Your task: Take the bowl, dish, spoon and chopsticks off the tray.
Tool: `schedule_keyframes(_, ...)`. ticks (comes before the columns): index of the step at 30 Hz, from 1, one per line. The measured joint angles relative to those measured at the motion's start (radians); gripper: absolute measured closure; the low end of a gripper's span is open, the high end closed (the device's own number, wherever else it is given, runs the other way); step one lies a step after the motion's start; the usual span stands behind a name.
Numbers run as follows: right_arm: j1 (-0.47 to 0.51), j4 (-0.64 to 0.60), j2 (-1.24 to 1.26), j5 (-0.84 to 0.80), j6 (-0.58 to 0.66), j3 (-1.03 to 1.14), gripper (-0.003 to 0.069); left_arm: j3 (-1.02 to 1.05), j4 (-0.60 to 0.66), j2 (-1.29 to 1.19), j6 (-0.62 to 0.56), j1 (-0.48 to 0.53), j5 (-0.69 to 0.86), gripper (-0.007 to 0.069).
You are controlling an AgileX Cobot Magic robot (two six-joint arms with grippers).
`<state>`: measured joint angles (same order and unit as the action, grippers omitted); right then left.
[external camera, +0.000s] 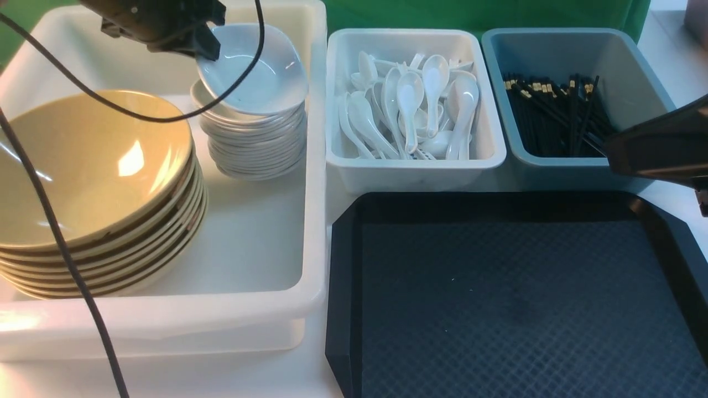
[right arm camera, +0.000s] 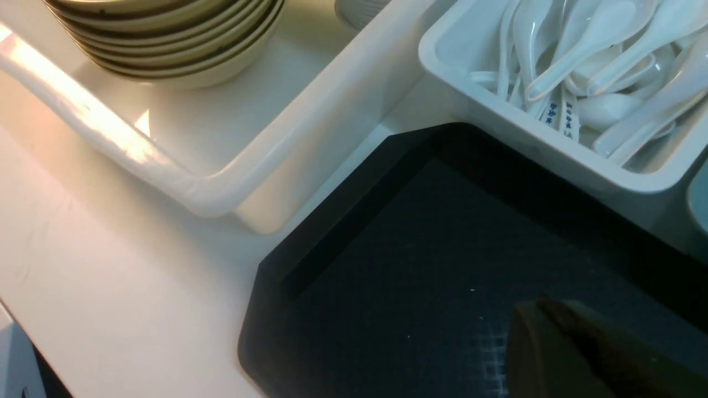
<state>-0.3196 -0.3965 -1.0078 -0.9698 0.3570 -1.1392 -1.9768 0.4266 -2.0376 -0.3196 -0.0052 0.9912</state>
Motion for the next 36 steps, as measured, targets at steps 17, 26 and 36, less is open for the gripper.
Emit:
schedule_keyframes(17,0.0,0.001,0.0,-0.01,0.003,0.0,0.0615,0.0,-0.06,0.042,-0.066,0.0,0.017,0.0079)
schedule_keyframes(26,0.0,0.031,0.0,0.016,0.003,-0.017,0.0615,-0.036,-0.213,0.34,0.019,-0.037,0.157,0.0333)
schedule_keyframes(36,0.0,0.048,0.001,0.09,0.014,-0.041,0.0614,0.308,-0.376,0.811,0.09,-0.161,0.267,0.0634)
